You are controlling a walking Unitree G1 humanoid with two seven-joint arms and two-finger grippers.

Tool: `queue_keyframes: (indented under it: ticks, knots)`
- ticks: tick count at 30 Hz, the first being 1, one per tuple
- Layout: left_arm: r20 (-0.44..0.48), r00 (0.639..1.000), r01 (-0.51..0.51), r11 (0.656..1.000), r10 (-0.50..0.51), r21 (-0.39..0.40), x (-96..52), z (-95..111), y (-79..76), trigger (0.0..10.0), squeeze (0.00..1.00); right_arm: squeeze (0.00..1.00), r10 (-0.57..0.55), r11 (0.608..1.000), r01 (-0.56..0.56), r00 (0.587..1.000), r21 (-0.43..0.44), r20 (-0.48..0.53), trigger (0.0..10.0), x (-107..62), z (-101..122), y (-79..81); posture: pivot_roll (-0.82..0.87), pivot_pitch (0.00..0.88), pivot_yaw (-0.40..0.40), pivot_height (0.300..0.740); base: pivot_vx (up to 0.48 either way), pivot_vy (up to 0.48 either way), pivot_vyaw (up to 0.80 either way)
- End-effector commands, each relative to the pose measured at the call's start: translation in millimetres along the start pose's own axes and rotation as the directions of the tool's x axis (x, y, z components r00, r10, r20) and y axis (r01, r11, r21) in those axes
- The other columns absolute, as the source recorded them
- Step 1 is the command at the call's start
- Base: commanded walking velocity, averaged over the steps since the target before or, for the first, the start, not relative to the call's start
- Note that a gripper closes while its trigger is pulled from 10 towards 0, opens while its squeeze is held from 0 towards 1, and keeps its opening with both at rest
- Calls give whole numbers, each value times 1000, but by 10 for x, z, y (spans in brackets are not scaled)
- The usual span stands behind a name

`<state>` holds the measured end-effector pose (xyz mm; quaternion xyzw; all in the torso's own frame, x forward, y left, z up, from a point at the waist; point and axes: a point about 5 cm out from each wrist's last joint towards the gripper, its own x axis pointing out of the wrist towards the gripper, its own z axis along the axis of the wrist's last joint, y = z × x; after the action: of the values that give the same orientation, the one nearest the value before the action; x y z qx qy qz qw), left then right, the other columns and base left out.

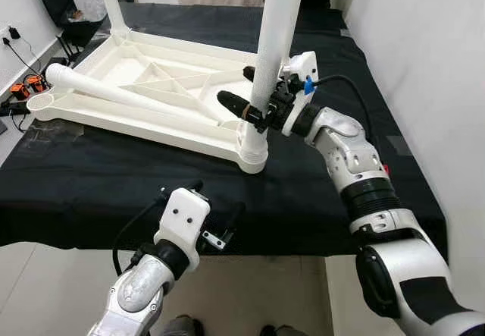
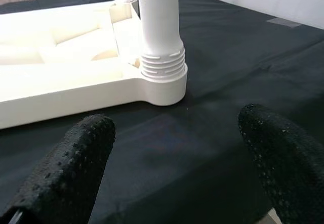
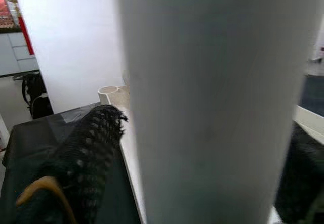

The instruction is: Building children table

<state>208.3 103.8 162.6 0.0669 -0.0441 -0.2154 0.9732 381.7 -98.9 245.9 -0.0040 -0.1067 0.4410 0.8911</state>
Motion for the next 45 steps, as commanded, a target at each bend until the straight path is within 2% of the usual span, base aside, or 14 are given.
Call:
queue_keyframes:
  ticks: [1,16,22,26,27,28,30,33,35,36,39,42,43,45]
  knots:
    - [-2,1000,3,1000,-3,-1,-7,11,-36,10000,0,0,-17,1000,17,1000,-7,5,0,34,30,-12,86,121,-78,740,0,0,0]
    - [19,999,-29,999,29,23,47,61,45,10000,0,0,-87,995,86,996,-48,-24,0,65,-95,24,84,122,-80,740,0,0,0]
    - [24,998,-62,997,61,41,75,67,131,10000,0,0,-220,972,210,971,-102,-96,0,57,-297,71,84,122,-80,740,0,0,0]
    - [24,998,-59,997,58,44,76,70,130,10000,0,0,-379,924,362,911,-125,-165,0,30,-413,-5,82,120,-76,740,0,0,0]
    - [23,998,-58,997,57,44,74,68,125,10000,0,0,-463,886,444,864,-135,-197,0,4,-461,-59,82,119,-74,740,0,0,0]
    - [21,998,-57,997,56,45,71,64,118,10000,0,0,-582,813,562,784,-150,-218,0,-37,-490,-144,82,119,-74,740,0,0,0]
    - [21,998,-57,997,56,45,71,64,118,10000,0,0,-582,813,562,784,-150,-218,0,-37,-490,-144,82,119,-74,740,0,0,0]
    - [16,998,-56,998,56,40,57,48,95,10000,0,0,-792,600,785,556,-152,-251,0,-91,-514,-244,80,113,-80,740,0,0,0]
    - [13,998,-55,998,55,42,53,42,87,10000,0,0,-837,525,840,481,-134,-260,0,-65,-517,-218,80,113,-80,740,0,0,0]
    - [13,998,-55,998,55,42,53,42,87,10000,0,0,-837,525,840,481,-134,-260,0,-65,-517,-218,80,113,-80,740,0,0,0]
    - [14,999,-53,998,52,39,55,43,72,10000,0,0,-912,365,926,336,-94,-235,0,-41,-484,-161,80,109,-85,740,0,0,0]
    - [13,999,-53,998,53,36,56,40,65,10000,0,0,-965,182,977,155,-114,-209,0,-47,-450,-101,76,109,-87,740,0,0,0]
    - [13,999,-53,998,53,36,56,40,65,10000,0,0,-965,182,977,155,-114,-209,0,-47,-450,-101,76,109,-87,740,0,0,0]
    - [13,999,-53,998,53,35,58,38,64,10000,0,0,-971,136,983,108,-122,-213,0,-43,-451,-78,76,109,-87,740,0,0,0]
